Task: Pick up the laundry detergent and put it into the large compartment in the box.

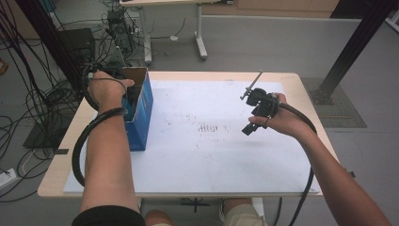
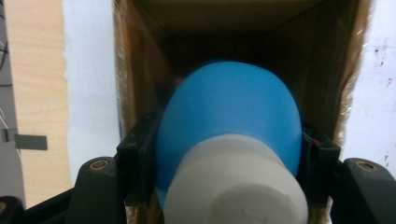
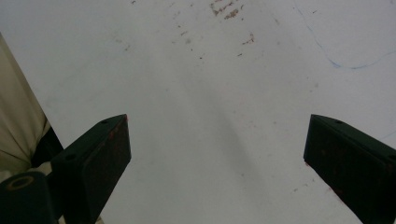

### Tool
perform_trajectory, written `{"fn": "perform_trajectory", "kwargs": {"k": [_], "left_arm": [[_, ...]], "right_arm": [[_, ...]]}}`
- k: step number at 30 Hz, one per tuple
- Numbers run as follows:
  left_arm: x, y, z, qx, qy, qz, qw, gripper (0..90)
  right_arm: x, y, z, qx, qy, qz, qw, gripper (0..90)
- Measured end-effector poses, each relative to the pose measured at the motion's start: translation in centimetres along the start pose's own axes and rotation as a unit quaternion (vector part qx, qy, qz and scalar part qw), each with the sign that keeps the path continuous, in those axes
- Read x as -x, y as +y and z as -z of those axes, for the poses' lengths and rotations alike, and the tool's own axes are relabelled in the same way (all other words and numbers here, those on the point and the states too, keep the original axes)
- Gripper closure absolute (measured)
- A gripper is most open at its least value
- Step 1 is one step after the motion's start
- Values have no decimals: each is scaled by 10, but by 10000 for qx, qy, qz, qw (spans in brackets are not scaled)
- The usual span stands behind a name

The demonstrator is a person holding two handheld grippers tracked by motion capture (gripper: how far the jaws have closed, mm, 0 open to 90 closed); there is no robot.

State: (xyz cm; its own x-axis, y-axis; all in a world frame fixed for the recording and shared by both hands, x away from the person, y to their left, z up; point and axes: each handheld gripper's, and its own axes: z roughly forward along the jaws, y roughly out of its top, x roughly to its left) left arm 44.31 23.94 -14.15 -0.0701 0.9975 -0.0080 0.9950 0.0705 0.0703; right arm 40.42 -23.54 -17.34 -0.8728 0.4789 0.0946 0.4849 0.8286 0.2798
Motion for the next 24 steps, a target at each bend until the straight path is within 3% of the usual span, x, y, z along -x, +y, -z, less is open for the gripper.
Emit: {"fn": "perform_trajectory", "kwargs": {"k": [2,3,9,24], "left_arm": [[3,-1,-8,-44,27,-16,10000,366],[4,-4,-9,56,37,-16,10000,365],[10,-3,-10,69,109,-82,9999,365],[10,-4,-11,118,113,-157,9997,363]], "right_arm": [[0,0,0,-8,-4,0,10000,75],[0,0,-1,-11,-3,7,10000,75],[0,1,0,-4,-7,12,10000,75],[0,1,0,-21,-15,-1,10000,75]]}}
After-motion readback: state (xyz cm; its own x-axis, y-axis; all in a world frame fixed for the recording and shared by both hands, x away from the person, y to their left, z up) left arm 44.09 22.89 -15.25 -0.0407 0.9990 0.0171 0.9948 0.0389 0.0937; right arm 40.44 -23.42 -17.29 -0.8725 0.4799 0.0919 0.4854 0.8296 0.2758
